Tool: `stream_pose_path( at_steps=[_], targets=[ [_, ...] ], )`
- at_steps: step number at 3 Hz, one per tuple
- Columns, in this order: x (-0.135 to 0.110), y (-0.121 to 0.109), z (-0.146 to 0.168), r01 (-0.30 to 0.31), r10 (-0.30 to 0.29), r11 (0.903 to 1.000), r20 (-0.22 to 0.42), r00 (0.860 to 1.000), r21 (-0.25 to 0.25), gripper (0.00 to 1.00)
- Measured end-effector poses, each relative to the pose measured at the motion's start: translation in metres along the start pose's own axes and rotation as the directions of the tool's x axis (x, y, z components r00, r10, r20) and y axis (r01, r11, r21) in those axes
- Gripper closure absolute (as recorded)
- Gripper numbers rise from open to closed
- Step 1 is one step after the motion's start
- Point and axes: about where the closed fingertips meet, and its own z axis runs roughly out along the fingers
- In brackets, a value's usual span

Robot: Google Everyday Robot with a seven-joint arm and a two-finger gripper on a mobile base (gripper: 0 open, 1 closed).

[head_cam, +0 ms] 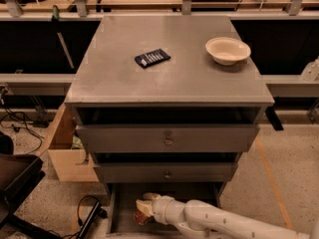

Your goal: Place coke can into bottom drawer

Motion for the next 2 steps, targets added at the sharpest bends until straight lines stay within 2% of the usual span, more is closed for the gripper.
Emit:
stream_pose_path(
  at_steps=[1,2],
  targets=[
    [0.039,-0.009,0.022,-0.034,0.034,0.9994,-0.016,0.999,0.010,1.00],
    [0.055,-0.016,0.034,-0.056,0.057,0.9979,-0.031,0.998,0.033,1.00]
  ],
)
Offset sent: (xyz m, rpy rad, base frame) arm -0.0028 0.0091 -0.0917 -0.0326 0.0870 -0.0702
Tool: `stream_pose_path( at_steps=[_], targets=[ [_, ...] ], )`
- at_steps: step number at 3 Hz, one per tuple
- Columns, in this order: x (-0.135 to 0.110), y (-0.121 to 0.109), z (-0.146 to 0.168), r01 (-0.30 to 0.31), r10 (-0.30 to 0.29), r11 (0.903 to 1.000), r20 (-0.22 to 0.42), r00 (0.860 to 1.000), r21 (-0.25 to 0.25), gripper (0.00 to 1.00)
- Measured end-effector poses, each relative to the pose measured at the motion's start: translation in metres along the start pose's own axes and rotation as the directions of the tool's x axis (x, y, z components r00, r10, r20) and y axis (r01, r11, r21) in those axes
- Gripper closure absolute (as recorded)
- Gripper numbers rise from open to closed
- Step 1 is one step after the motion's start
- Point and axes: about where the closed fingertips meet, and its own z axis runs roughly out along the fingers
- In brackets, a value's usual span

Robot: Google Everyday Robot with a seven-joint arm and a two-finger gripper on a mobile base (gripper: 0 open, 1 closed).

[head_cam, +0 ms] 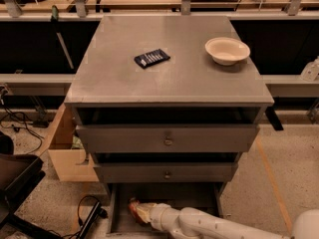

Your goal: Place coke can into bottom drawer

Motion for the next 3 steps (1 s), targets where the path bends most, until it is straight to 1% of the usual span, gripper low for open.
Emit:
stream_pose_path(
  at_steps=[1,2,3],
  targets=[
    [0.0052,-0.0133,0.0130,-0.048,0.047,0.9984,0.010,0.999,0.032,1.00],
    [0.0052,-0.0122,0.0132,-0.046,0.046,0.9985,0.009,0.999,0.030,0.81],
    [0.0052,-0.0113,0.0141,-0.046,0.046,0.9985,0.009,0.999,0.028,0.59]
  ],
)
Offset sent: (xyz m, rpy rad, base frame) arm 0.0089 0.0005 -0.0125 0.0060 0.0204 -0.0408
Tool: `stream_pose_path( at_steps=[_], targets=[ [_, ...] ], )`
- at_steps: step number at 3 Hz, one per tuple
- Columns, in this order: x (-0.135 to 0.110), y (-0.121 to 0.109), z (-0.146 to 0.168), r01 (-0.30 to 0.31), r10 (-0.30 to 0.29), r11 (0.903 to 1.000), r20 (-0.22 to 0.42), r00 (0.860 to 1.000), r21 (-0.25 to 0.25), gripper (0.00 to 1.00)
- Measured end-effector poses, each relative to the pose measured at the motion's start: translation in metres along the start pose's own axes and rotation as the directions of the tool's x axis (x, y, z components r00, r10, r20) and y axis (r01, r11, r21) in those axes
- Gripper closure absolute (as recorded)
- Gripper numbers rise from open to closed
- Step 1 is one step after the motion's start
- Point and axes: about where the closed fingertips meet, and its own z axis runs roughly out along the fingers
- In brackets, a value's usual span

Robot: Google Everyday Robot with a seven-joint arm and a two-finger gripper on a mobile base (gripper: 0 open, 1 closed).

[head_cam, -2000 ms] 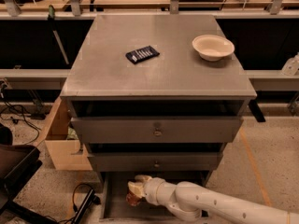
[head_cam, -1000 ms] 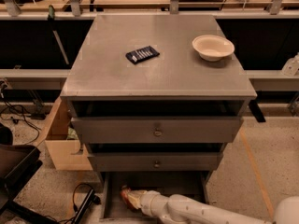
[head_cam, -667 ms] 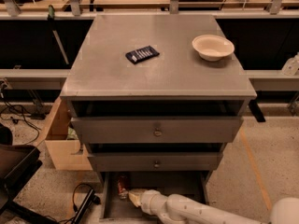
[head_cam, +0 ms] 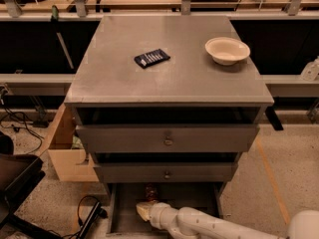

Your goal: Place coke can into bottom drawer

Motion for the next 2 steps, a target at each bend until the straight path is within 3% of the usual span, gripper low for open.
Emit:
stream_pose_path(
  at_steps=[2],
  targets=[
    [0.0002,0.0021,0.0016,0.000,0.000,1.0000,-0.001,1.000,-0.004,0.12]
  ],
)
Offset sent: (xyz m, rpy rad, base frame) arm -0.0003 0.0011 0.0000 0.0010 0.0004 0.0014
